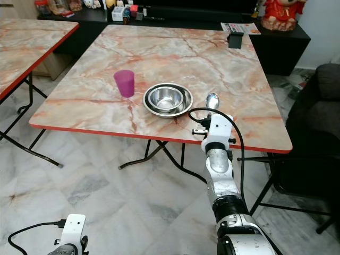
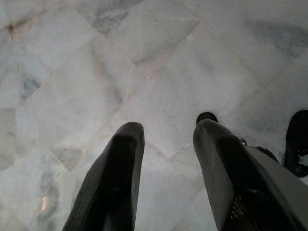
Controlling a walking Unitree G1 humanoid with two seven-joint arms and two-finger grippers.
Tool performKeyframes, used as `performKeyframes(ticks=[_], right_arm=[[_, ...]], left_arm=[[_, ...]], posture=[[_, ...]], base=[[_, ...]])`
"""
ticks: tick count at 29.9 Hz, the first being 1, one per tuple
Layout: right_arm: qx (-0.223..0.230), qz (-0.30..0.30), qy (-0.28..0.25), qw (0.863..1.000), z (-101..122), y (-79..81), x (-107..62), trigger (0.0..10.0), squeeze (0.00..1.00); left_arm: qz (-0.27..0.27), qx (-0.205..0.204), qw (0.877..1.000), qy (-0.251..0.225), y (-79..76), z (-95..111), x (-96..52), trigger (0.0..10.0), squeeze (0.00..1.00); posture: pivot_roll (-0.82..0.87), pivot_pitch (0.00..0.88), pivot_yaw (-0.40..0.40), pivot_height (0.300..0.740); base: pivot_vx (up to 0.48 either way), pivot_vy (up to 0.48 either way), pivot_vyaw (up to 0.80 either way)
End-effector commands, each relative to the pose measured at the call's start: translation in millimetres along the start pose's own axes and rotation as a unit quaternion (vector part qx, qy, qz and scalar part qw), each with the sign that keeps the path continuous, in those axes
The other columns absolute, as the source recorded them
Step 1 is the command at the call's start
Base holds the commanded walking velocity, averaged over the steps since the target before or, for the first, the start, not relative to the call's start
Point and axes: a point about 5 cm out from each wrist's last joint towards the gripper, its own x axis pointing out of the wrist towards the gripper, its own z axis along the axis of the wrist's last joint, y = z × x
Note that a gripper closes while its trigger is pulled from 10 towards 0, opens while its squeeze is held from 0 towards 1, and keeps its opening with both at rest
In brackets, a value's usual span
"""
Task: Setting the table
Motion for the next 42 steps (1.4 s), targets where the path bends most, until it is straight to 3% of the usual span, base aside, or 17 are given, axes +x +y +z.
performKeyframes(ticks=[1,19,21,26,29,42], right_arm=[[0.001,-0.001,-0.001,1.0,1,0.9,0.9,10.0,0.0],[0.027,-0.022,-0.022,0.999,7,-4.5,3.0,10.0,0.0],[0.013,-0.027,-0.023,0.999,7,-5.1,3.5,10.0,0.0],[0.0,-0.021,-0.025,0.999,7,-2.3,3.0,10.0,0.0],[0.018,-0.015,-0.033,0.999,8,1.8,1.7,10.0,0.0],[0.018,-0.013,-0.046,0.999,9,3.9,0.3,10.0,0.0]], left_arm=[[0.006,-0.008,1.0,0.006,3.1,-5,-0.7,10.0,0.0],[0.013,-0.008,1.0,0.005,6.2,-1,0.2,10.0,0.0],[0.013,-0.008,1.0,0.006,6.5,-2,0.1,10.0,0.0],[0.013,-0.008,1.0,0.006,6.3,-2,0.0,10.0,0.0],[0.012,-0.008,1.0,0.005,6.2,-2,-0.1,10.0,0.0],[0.011,-0.004,1.0,0.005,6.8,-3,-0.1,10.0,0.0]], posture=[[-0.01,0.053,-0.025,0.74],[-0.02,0.087,-0.017,0.74],[-0.02,0.09,-0.018,0.74],[-0.02,0.093,-0.016,0.74],[-0.02,0.094,-0.016,0.74],[-0.02,0.1,-0.011,0.74]], base=[[0.259,0.0,0.0],[0.284,0.0,0.0],[0.3,0.0,0.0],[0.308,0.0,-0.21],[0.315,0.0,-0.8],[0.318,0.0,0.0]])
